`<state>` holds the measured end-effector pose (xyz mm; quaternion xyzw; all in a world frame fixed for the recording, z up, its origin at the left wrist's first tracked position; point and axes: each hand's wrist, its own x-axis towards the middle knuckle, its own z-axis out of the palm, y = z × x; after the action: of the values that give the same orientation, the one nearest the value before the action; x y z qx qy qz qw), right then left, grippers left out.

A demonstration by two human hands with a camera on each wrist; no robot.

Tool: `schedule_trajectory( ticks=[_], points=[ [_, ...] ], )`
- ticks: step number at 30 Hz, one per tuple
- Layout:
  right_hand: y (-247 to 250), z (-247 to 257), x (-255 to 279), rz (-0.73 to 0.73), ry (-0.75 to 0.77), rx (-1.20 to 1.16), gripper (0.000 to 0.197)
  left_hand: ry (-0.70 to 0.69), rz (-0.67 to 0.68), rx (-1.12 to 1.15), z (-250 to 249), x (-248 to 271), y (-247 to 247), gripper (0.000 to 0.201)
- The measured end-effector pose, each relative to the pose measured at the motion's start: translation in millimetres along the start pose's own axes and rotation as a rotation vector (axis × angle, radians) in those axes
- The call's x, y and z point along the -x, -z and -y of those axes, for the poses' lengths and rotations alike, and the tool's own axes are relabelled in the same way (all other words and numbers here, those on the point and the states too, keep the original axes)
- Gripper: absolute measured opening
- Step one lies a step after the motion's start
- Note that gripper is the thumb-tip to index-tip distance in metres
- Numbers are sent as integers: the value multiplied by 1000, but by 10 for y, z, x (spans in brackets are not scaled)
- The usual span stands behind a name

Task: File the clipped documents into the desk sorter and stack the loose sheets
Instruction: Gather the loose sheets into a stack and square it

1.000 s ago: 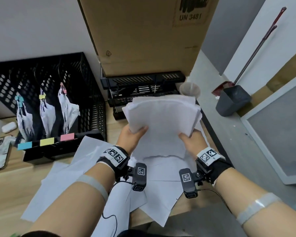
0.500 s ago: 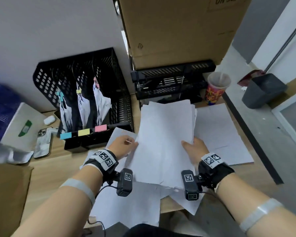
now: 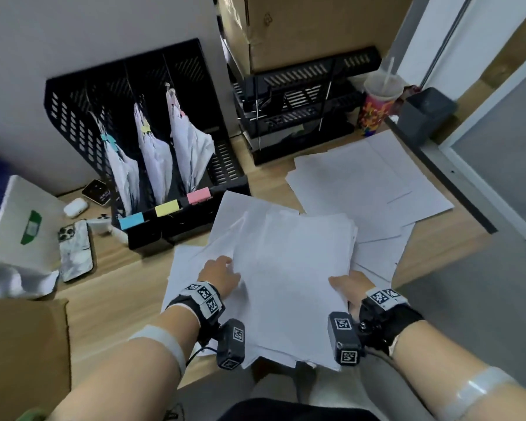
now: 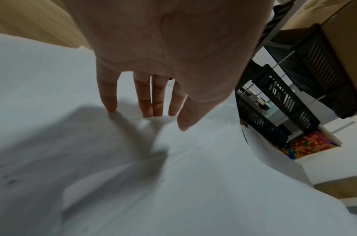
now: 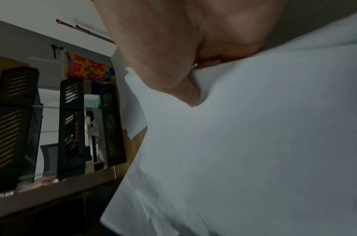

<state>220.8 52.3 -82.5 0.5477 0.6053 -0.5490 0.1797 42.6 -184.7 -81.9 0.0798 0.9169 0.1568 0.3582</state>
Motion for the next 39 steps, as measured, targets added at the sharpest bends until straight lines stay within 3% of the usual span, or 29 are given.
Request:
schedule_trajectory(
  ticks=[3, 6, 9, 12, 15, 18, 23, 30, 33, 36, 39],
  points=[
    [-234, 7, 144, -30, -37, -16, 9, -68, 63, 64, -7, 84, -44, 45],
    [-433, -39, 101, 33, -39, -40, 34, -116, 77, 65, 12, 132, -70, 47],
    [-548, 24, 314, -23, -16, -66, 37, -128, 67, 75, 25, 143, -64, 48],
    [-601, -37, 345, -89, 15, -77, 60, -154, 75, 89, 21, 162, -45, 33],
    [-534, -127, 359, -121, 8, -110, 40, -164, -1, 82, 54, 146, 28, 39],
    [-379, -257, 365, -189, 6, -156, 35, -214, -121, -91, 158, 74, 124, 46],
    [-239, -447, 383, -206, -17, -211, 35, -262, -119, -434, 120, 32, 130, 47],
    [-202, -431, 391, -141, -77, -261, 53, -275, -186, -534, -114, -32, -4, 76],
    [-162, -557, 308, -145, -81, -287, 62, -194, -92, -497, -188, -83, 2, 70],
    [-108, -676, 208, -116, -77, -309, 69, -202, 4, -456, -195, -105, -1, 48],
    [-8, -471, 467, -96, -46, -285, 58, -216, 35, -277, -140, -105, 15, 39]
  ],
)
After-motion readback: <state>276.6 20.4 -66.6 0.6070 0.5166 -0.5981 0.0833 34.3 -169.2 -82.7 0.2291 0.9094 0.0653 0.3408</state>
